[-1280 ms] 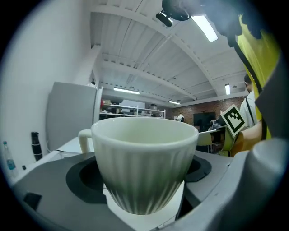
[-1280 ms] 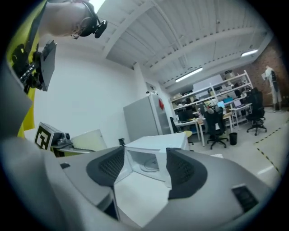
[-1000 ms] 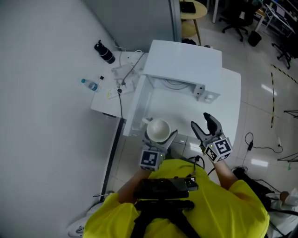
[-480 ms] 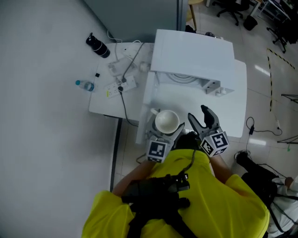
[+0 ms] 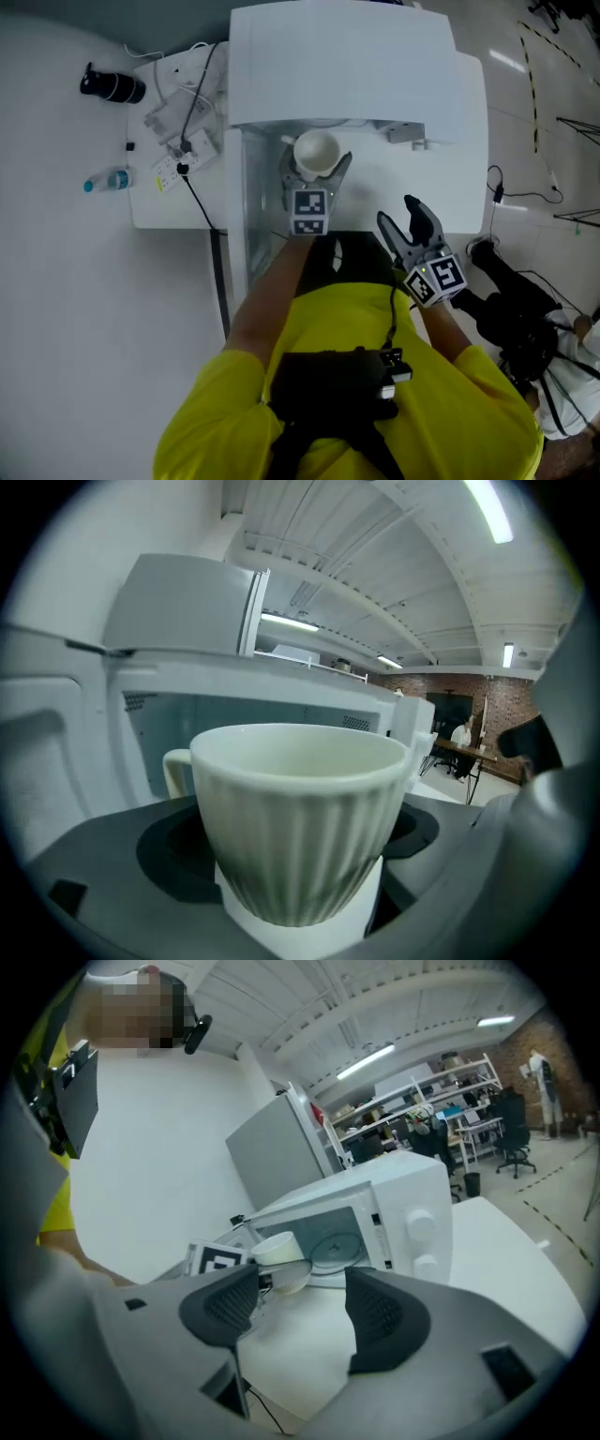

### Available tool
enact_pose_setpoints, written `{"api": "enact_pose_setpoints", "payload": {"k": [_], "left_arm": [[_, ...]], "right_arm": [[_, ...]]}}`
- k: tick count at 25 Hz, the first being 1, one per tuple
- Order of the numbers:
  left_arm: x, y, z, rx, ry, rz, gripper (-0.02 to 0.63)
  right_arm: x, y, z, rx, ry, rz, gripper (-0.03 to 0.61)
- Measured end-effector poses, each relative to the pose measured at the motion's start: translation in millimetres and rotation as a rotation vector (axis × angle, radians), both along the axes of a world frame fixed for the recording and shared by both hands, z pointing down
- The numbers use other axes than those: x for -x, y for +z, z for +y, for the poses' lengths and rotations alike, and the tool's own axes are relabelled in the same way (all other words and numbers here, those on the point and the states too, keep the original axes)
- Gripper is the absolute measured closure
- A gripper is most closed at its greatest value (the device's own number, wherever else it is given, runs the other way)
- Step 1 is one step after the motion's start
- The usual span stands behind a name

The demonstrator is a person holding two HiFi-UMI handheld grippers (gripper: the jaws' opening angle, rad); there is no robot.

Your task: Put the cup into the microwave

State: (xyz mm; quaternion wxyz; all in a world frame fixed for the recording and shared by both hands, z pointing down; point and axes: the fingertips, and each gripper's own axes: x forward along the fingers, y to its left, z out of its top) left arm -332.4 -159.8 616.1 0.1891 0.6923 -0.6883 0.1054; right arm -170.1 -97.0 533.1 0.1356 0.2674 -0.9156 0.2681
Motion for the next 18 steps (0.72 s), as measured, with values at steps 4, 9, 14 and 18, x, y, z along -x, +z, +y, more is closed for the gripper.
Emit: {"api": "enact_pose_setpoints", "payload": {"k": [4,9,14,18], "left_arm": [[13,30,-52,0.017,0.007,-0.036,0.150],[18,49,-98,0.000,0.037,-0.075,0.150],[18,56,-122,-0.003,0.044,-0.101,0.150],[19,57,-129,0.004,0.012,-0.098,0.150]], "right_arm": [[-19,25,4,0.081,0.009,0.019,0.278],[-37,35,-8,0.114,0.058,0.016,0.278],[-49,38,-21,0.129,0.097,0.000,0.278],[-51,40,-29,0.123,0.100,0.013,0.278]]}}
